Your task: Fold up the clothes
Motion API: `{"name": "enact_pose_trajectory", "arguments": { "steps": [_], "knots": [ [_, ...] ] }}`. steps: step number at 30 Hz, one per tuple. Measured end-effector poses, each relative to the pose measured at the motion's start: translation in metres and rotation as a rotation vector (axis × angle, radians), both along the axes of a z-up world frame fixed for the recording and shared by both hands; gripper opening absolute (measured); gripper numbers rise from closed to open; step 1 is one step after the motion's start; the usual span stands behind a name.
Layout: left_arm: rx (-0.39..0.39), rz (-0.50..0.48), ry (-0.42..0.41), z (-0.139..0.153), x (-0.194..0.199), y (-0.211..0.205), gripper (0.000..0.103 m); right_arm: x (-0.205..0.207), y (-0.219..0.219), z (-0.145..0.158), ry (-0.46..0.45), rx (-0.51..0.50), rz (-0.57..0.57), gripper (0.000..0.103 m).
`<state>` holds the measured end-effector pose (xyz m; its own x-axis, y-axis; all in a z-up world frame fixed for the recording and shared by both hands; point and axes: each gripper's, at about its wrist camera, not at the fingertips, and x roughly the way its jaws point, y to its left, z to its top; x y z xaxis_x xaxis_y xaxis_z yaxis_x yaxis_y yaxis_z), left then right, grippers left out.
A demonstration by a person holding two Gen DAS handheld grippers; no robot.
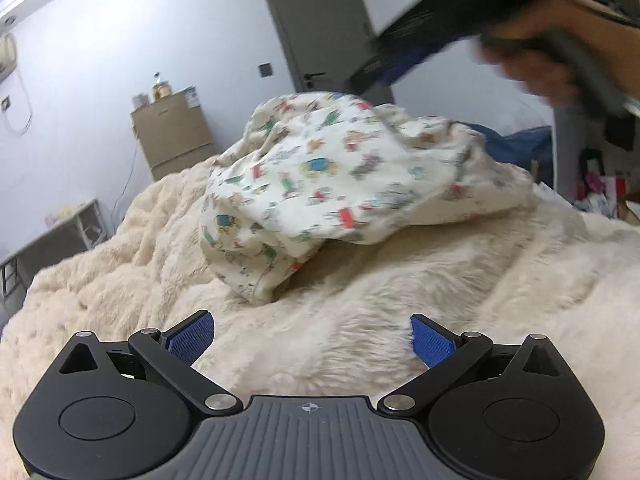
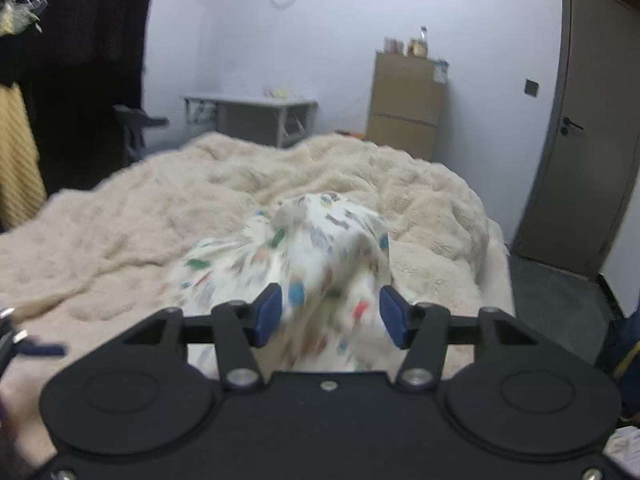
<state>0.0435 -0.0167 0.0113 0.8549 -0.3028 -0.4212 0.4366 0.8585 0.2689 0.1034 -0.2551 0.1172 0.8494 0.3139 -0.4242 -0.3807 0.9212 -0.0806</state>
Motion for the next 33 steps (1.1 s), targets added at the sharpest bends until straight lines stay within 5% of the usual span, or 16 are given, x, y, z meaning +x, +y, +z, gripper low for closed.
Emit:
{"name": "enact_pose_trajectory", "arguments": {
  "steps": [3,7,10,11,16,20,26,29,30,31,33],
  "knots": [
    [0.001,0.022,0.001,-0.003,-0.021,-0.002,0.103,-0.039,0.003,0.001,-0.049,0.020,0.078,0.068],
    [0.044,0.051,-0.041,0.007,-0.002,0.006,0.103,-0.086,0.038,-0.028,-0.050,-0.125,0.217,0.068],
    [0.047,0.127,-0.062,0.014,0.019,0.020,0.103,-0.094,0.057,-0.057,-0.058,-0.268,0.173,0.067],
    [0.039,0.146,-0.058,0.015,0.026,0.024,0.103,-0.094,0.058,-0.063,-0.062,-0.290,0.155,0.065],
    [0.037,0.119,0.022,0.007,0.056,0.017,0.103,-0.084,0.045,-0.069,-0.069,-0.253,0.079,0.018],
    [0.081,0.088,0.072,-0.007,0.085,-0.004,0.099,-0.084,0.024,-0.049,-0.103,-0.134,0.038,0.016],
    [0.046,0.099,0.178,-0.021,0.135,-0.020,0.078,-0.077,0.016,-0.042,-0.101,-0.076,0.033,0.016],
    [-0.031,0.109,0.239,-0.026,0.148,-0.017,0.046,-0.073,0.015,-0.049,-0.086,-0.066,0.034,0.017],
    [-0.061,0.133,0.226,-0.024,0.147,-0.012,0.020,-0.072,0.017,-0.052,-0.082,-0.091,0.033,0.023],
    [-0.075,0.145,0.208,-0.021,0.144,-0.007,0.007,-0.073,0.017,-0.053,-0.083,-0.098,0.032,0.034],
    [-0.137,0.160,0.148,-0.009,0.134,0.009,0.005,-0.084,0.037,-0.066,-0.154,-0.317,0.010,0.053]
  ]
}}
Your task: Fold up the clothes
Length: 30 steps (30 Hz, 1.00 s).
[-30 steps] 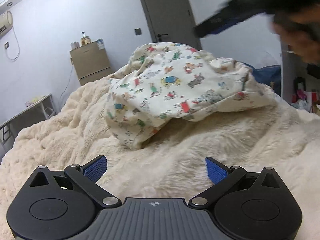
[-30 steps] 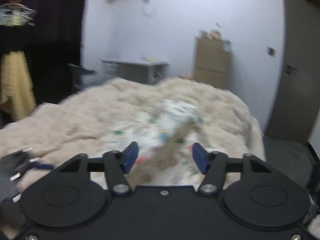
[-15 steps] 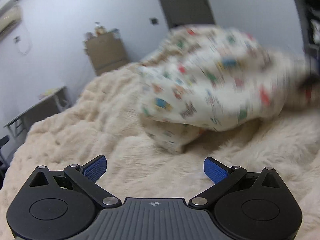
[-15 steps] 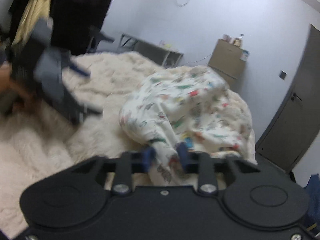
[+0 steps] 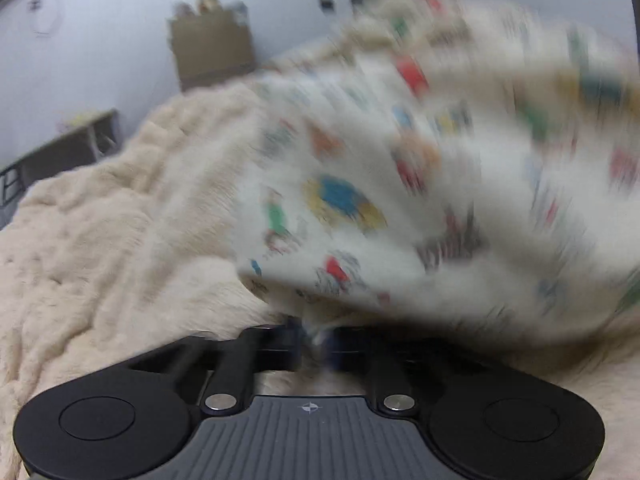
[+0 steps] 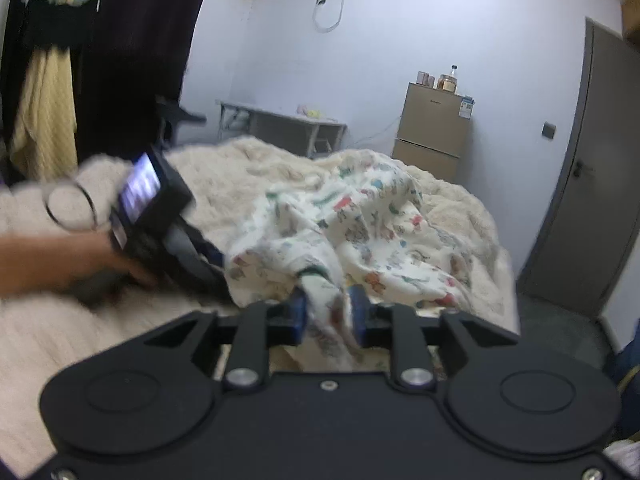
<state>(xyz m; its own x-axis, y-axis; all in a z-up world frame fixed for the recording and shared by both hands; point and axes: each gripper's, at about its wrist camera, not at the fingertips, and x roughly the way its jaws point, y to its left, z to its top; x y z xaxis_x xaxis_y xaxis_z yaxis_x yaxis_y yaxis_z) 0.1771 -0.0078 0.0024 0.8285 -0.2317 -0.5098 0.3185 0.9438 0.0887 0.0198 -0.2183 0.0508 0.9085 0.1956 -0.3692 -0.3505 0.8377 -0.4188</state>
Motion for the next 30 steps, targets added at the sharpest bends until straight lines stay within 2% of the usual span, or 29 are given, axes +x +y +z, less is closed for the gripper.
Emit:
{"name": "enact_pose_trajectory", "arguments": {
  "steps": [1,2,4,5,6,8,9,11,13,17,19,20,21,22,25,27,29,30],
  "knots": [
    [-0.032,0.023,-0.062,0.013,-0.010,0.013,0.005,-0.004,0.009,-0.006,-0.018,-0.084,0.005,0.054],
    [-0.041,0.042,-0.106,0.023,-0.016,0.021,0.005,-0.005,0.012,-0.010,-0.016,-0.115,0.013,0.053],
    [-0.109,0.087,-0.255,0.067,-0.046,0.052,0.004,-0.006,0.019,-0.016,0.020,-0.138,0.044,0.036],
    [-0.121,0.090,-0.276,0.076,-0.053,0.057,0.004,-0.005,0.021,-0.017,0.033,-0.135,0.056,0.018],
    [-0.152,0.096,-0.341,0.099,-0.070,0.070,0.004,-0.005,0.022,-0.017,0.046,-0.131,0.067,0.012],
    [-0.178,0.096,-0.459,0.137,-0.102,0.086,0.004,-0.007,0.022,-0.011,0.012,-0.105,0.069,0.005],
    [-0.177,0.098,-0.513,0.152,-0.118,0.090,0.004,-0.012,0.017,0.000,-0.021,-0.046,0.074,0.001],
    [-0.136,0.115,-0.613,0.175,-0.146,0.091,0.004,-0.020,0.008,0.018,-0.081,0.052,0.077,0.001],
    [-0.036,0.127,-0.700,0.191,-0.177,0.087,0.004,-0.034,-0.001,0.038,-0.162,0.111,0.056,0.001],
    [0.014,0.068,-0.614,0.180,-0.190,0.082,0.009,-0.047,-0.012,0.051,-0.171,0.089,0.047,0.001],
    [0.025,0.021,-0.511,0.156,-0.189,0.083,0.031,-0.048,-0.019,0.046,-0.130,0.035,0.043,0.001],
    [0.023,0.003,-0.456,0.143,-0.188,0.084,0.037,-0.048,-0.021,0.042,-0.113,0.017,0.043,0.001],
    [0.021,-0.020,-0.401,0.129,-0.187,0.088,0.051,-0.047,-0.025,0.035,-0.067,-0.022,0.051,0.001],
    [0.027,-0.053,-0.350,0.115,-0.186,0.091,0.058,-0.045,-0.030,0.026,-0.018,-0.064,0.059,0.002],
    [0.066,-0.089,-0.239,0.075,-0.194,0.108,0.067,-0.039,-0.042,0.009,0.106,-0.123,0.065,0.008],
    [0.075,-0.038,-0.231,0.066,-0.198,0.133,0.072,-0.039,-0.049,0.011,0.115,-0.089,0.055,0.013],
    [0.031,0.064,-0.206,0.062,-0.199,0.174,0.079,-0.040,-0.057,0.018,0.106,-0.018,0.043,0.023],
    [0.017,0.078,-0.194,0.063,-0.193,0.186,0.082,-0.039,-0.059,0.023,0.097,0.020,0.039,0.028]
  ]
}}
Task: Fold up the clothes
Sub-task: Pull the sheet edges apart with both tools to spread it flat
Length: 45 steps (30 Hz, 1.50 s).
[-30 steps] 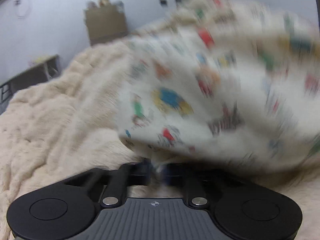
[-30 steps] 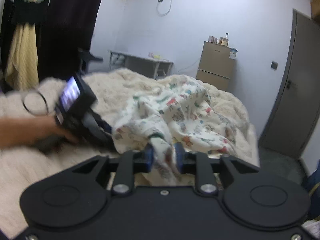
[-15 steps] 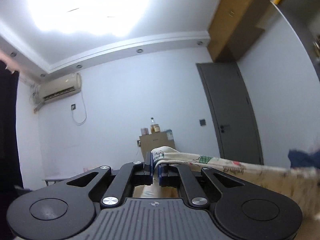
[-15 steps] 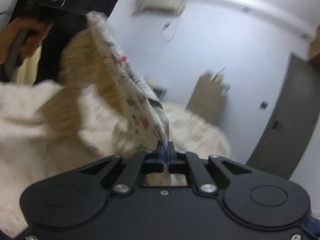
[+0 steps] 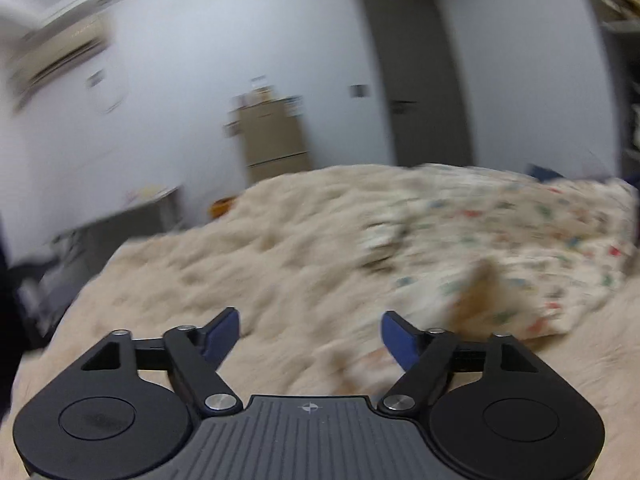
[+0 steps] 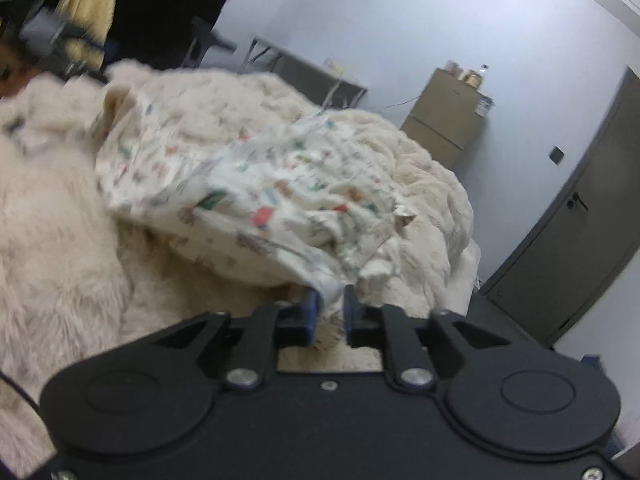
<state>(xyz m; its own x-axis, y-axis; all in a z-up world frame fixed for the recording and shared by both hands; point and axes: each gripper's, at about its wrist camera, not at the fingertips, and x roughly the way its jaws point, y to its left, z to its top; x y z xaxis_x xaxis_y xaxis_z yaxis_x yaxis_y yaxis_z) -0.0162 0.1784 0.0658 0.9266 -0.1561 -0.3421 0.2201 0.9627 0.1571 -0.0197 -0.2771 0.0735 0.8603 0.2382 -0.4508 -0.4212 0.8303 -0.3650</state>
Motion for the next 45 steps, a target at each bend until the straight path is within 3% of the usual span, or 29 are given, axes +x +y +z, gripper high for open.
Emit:
{"name": "enact_pose_trajectory", "arguments": {
  "steps": [2,5,8,9,12,15,17,19,21,23,25,28,31,34,37,38,40,42,45],
  "knots": [
    [-0.055,0.043,0.055,-0.005,0.001,0.044,0.085,0.000,0.001,0.009,-0.017,0.064,-0.005,0.034],
    [-0.001,0.020,0.107,-0.021,-0.008,0.068,0.091,0.001,0.005,0.011,-0.024,0.114,0.026,0.047],
    [0.153,-0.067,0.148,-0.051,-0.023,0.067,0.091,0.001,0.009,0.012,-0.010,0.153,0.055,0.048],
    [0.189,-0.148,0.181,-0.064,-0.028,0.060,0.091,0.001,0.013,0.011,-0.004,0.159,0.058,0.048],
    [0.202,-0.304,0.230,-0.082,-0.038,0.047,0.091,0.003,0.025,0.002,0.025,0.158,0.071,0.048],
    [0.222,-0.333,0.306,-0.100,-0.043,0.030,0.089,0.004,0.028,-0.001,0.034,0.155,0.073,0.048],
    [0.239,-0.274,0.342,-0.109,-0.030,0.029,0.071,0.003,0.029,0.000,0.034,0.160,0.072,0.048],
    [0.294,-0.189,0.349,-0.115,-0.019,0.028,0.013,0.002,0.030,0.001,0.033,0.164,0.071,0.048],
    [0.402,-0.049,0.310,-0.115,-0.004,0.030,0.003,0.001,0.030,0.001,0.032,0.162,0.073,0.048],
    [0.430,0.020,0.235,-0.106,0.004,0.036,0.003,0.001,0.031,0.001,0.033,0.164,0.076,0.048],
    [0.392,0.186,0.091,-0.075,0.021,0.060,0.003,0.003,0.031,0.001,0.037,0.171,0.078,0.048],
    [0.188,0.341,-0.085,-0.017,0.024,0.104,0.003,0.001,0.030,0.001,0.031,0.172,0.075,0.048],
    [0.023,0.421,-0.162,0.020,0.020,0.144,0.003,0.000,0.029,0.004,0.025,0.176,0.078,0.048],
    [-0.017,0.454,-0.128,0.022,0.019,0.171,0.004,0.001,0.030,0.003,0.027,0.176,0.090,0.048],
    [-0.021,0.478,-0.002,-0.009,0.021,0.190,0.017,0.003,0.030,0.001,0.034,0.168,0.090,0.048],
    [-0.023,0.484,0.026,-0.017,0.024,0.194,0.016,0.004,0.030,0.001,0.036,0.169,0.091,0.048],
    [-0.032,0.500,0.084,-0.043,0.029,0.207,0.001,0.005,0.031,0.001,0.038,0.170,0.095,0.048],
    [-0.054,0.503,0.119,-0.063,0.035,0.217,0.001,0.006,0.032,0.001,0.040,0.170,0.098,0.048],
    [-0.027,0.511,0.111,-0.074,0.049,0.216,0.001,0.007,0.035,0.002,0.040,0.169,0.096,0.048]
  ]
}}
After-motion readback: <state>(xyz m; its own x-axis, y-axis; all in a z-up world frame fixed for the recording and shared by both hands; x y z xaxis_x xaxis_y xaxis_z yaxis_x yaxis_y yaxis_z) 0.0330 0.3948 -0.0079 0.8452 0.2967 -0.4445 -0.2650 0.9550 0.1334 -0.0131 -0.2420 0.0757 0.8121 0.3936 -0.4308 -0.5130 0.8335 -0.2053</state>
